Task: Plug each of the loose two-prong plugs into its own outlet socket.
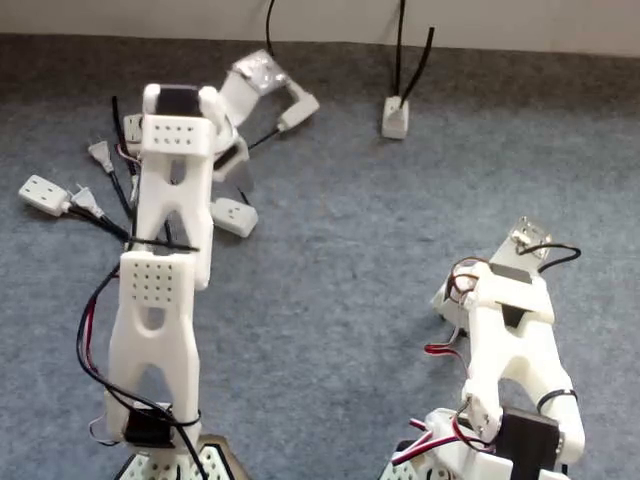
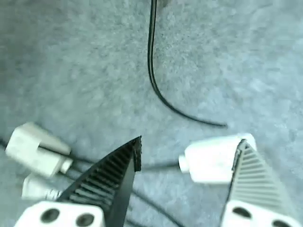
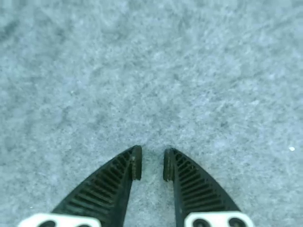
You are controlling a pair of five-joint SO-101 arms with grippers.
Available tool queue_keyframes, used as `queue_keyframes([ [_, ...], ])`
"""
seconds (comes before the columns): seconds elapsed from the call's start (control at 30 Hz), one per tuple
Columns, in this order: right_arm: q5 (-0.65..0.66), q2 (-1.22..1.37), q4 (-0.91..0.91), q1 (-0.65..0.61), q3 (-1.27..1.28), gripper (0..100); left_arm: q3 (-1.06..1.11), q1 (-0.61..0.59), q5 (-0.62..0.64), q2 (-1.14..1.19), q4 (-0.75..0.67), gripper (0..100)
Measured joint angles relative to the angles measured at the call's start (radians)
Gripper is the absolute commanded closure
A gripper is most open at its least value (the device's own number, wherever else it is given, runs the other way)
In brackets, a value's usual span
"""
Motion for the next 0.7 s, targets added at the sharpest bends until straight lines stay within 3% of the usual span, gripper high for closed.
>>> queue_keyframes([
  [0.27, 0.015, 0.000, 0.000, -0.020, 0.000, 89.3, 0.262, -0.178, 0.115, -0.308, 0.026, 69],
  [0.47, 0.015, 0.000, -0.012, -0.054, 0.000, 89.3, 0.697, -0.316, 0.150, -0.621, 0.026, 69],
  [0.6, 0.023, 0.002, -0.121, -0.147, -0.003, 89.3, 0.984, -0.377, 0.152, -0.809, 0.026, 69],
  [0.7, 0.126, 0.002, -0.164, -0.222, -0.072, 89.3, 1.192, -0.427, 0.186, -0.914, -0.020, 69],
])
